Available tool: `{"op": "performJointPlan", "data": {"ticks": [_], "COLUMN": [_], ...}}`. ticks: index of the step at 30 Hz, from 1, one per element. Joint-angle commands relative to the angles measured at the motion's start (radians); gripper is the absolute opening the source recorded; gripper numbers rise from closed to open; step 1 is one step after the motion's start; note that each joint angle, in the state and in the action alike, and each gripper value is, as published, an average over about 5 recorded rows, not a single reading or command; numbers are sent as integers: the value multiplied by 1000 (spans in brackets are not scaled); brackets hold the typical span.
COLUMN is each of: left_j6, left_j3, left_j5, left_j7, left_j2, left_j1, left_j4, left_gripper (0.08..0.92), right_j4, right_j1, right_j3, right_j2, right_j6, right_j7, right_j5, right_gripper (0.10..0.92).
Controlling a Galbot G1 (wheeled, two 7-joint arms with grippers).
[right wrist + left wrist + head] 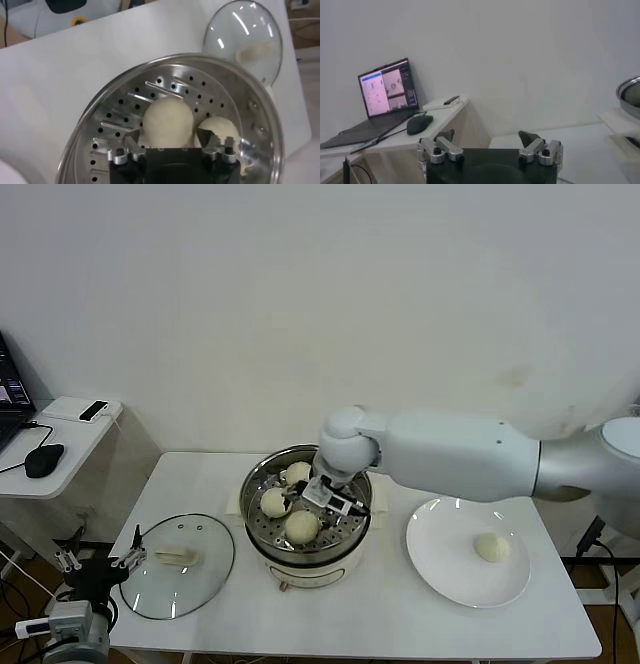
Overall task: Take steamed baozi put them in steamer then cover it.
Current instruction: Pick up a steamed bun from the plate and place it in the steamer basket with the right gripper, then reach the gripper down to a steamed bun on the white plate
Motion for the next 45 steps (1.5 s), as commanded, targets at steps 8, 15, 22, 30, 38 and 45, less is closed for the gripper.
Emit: {"op": "performJointPlan", "data": {"ticks": [8,15,22,30,38,45], "left_j6": [5,8,11,17,14,15], "left_j3": [13,41,47,66,66,61], "left_j5": [0,3,3,13,23,24], "left_j7": [0,1,2,2,3,3], "left_j2": [24,36,53,56,49,50], "left_j1": [-11,-20,-23,-19,-2,-6], "left_j4": [-4,-5,-5,-8,-1,12], "left_gripper": [823,823,823,823,823,823], "right_j4": [99,190,247,141,-33,-129], "right_j1": [39,-44,-379,-821,-882,-886], "right_j3": [187,185,418,738,768,762], "right_j2": [-372,-649,-890,-909,-764,-686], "right_j6": [-404,-488,-410,-332,-302,-296], "right_j7": [-7,5,-26,-38,-18,-7], "right_j5": [157,89,-67,-232,-285,-303], "right_gripper": [823,823,823,823,823,823]}}
